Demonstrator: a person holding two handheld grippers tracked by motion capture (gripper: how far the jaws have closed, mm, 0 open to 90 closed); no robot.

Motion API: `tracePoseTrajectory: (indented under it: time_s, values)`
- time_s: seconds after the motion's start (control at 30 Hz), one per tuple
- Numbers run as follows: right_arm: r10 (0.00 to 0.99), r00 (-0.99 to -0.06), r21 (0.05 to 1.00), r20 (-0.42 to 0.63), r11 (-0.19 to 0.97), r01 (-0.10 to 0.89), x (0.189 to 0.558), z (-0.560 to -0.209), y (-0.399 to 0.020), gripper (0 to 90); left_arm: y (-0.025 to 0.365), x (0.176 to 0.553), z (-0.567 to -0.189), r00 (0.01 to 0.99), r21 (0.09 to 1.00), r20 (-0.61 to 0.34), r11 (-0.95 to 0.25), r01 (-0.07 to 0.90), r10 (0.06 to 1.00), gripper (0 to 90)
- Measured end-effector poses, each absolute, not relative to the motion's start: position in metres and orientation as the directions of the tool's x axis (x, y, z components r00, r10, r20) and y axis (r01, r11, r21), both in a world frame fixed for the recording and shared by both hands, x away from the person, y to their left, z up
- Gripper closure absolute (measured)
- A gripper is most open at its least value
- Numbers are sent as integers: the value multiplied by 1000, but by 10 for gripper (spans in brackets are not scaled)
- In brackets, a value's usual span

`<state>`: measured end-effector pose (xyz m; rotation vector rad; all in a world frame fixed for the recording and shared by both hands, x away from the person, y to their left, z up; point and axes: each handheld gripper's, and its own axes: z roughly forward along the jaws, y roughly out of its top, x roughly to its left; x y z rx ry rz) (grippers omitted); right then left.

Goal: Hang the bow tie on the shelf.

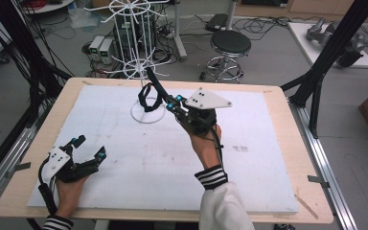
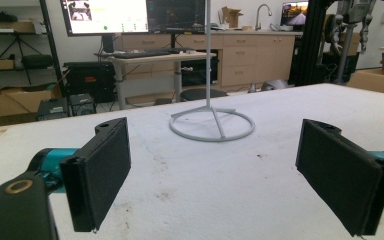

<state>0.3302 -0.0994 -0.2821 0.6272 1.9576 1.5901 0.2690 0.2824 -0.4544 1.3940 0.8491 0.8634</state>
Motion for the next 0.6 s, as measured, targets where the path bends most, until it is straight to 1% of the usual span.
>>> tracePoseTrajectory:
  time_s: [0.17,0.6]
  values:
    - [646,-756,984,-107,179,14,338,-280,-91,873,282,269,-454,453,1000,7,-4,-8,892,147]
    - [667,-743,988,-59,147,53,361,-291,-83,873,283,269,-454,454,1000,4,-2,-6,891,147]
